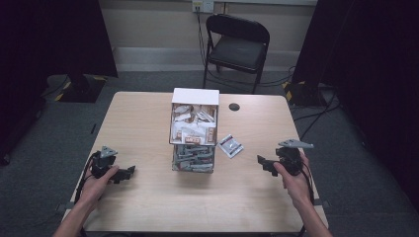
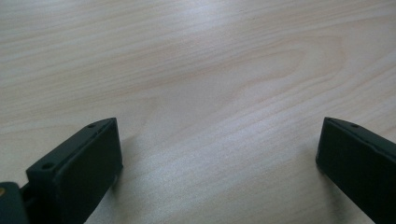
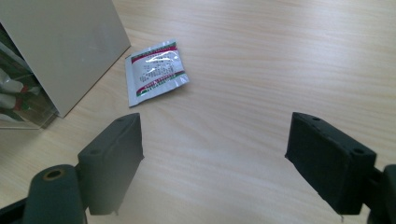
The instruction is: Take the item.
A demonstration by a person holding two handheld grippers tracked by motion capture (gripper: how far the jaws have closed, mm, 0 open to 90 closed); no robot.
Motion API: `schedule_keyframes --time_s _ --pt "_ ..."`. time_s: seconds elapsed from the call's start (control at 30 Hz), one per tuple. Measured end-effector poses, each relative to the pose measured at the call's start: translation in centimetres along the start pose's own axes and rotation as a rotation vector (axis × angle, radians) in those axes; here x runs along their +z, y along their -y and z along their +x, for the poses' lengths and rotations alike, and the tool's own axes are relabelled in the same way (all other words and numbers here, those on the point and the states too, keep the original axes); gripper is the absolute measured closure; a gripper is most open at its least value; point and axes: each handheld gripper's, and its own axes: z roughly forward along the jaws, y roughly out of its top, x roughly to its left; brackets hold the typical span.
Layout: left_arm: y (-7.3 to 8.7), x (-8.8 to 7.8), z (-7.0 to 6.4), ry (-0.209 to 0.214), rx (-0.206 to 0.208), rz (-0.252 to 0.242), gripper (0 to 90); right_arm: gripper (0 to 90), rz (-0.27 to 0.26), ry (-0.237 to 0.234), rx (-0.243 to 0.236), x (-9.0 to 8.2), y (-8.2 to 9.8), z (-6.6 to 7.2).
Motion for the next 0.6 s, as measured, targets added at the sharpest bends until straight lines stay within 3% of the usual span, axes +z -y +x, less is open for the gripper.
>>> schedule_keyframes --time_s 0.4,0.6 --pt "0.0 0.0 0.0 -0.001 0.000 0.000 0.0 16.2 0.020 0.054 0.049 -2.4 3.2 -1.6" --pt "0.0 0.0 0.0 -0.001 0.000 0.000 0.0 16.1 0.045 0.094 0.084 -2.9 4.9 -3.0"
